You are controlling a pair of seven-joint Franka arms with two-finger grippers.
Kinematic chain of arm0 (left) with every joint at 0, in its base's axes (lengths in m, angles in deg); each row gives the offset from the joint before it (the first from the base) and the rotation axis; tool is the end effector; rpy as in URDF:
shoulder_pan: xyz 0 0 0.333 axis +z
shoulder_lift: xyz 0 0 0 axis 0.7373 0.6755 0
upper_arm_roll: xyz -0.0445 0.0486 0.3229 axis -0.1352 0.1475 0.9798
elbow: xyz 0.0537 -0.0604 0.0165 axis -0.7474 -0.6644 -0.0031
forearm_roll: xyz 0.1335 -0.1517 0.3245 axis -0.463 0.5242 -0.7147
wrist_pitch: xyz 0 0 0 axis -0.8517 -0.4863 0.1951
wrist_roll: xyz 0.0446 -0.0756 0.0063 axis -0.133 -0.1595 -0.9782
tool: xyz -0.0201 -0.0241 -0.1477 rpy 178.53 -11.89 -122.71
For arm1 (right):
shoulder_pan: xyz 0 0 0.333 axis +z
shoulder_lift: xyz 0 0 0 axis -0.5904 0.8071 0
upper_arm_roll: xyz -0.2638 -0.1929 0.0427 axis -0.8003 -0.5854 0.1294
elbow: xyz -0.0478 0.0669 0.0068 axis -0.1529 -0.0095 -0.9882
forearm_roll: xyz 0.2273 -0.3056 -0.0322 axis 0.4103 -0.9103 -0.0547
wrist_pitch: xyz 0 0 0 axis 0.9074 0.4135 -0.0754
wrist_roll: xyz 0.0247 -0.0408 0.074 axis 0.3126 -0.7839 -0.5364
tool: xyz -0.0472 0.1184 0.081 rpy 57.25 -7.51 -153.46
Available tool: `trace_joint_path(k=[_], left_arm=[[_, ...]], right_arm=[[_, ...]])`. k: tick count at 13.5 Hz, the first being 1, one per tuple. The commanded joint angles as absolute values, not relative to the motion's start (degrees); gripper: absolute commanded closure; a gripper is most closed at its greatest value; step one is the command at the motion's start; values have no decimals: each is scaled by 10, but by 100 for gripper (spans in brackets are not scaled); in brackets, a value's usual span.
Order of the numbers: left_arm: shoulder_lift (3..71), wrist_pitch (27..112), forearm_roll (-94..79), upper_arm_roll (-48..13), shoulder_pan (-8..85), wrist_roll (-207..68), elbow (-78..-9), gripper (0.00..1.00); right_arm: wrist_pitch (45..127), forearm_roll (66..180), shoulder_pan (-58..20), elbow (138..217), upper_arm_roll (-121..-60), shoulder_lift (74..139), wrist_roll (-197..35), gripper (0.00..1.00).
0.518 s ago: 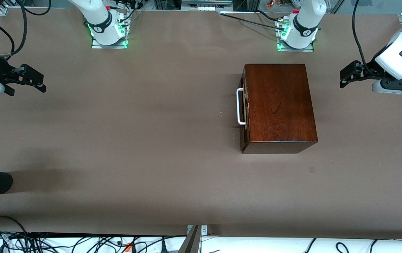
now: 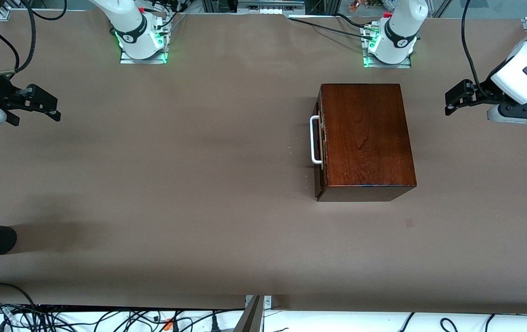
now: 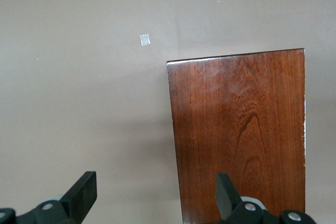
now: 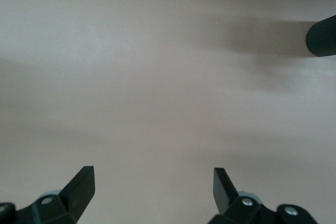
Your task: Open drawer, take yellow block, close drawer
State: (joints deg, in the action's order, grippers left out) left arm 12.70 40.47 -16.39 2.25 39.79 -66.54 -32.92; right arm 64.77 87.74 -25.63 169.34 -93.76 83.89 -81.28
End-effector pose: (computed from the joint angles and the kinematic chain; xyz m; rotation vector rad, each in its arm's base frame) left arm 0.5414 -0.0604 0.5892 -3.1374 0.0767 0.0588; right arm 0.5590 0.0251 0.5822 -3.1109 -0.1880 -0.0588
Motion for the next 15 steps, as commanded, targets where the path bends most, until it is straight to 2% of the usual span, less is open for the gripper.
trace_joint_path(k=[1,5,8,11,15], left_arm=[[123,408,-154,18,400,-693,-328,0],[124,404,-155,16,392,-696,-330,0],[129,408,-154,-12,390,-707,-331,0],[139,412,-154,-67,390,-783,-328,0],[158,439,-164,-175,386,-925,-327,0]], right_arm=[[642,878,-260,1692,-934,837,-817,0],[642,878,-262,1692,-934,837,-817,0],[642,878,-263,1692,-934,837,-817,0],[642,878,-263,1692,-934,837,-817,0],[642,878,-263,1692,-934,837,-817,0]])
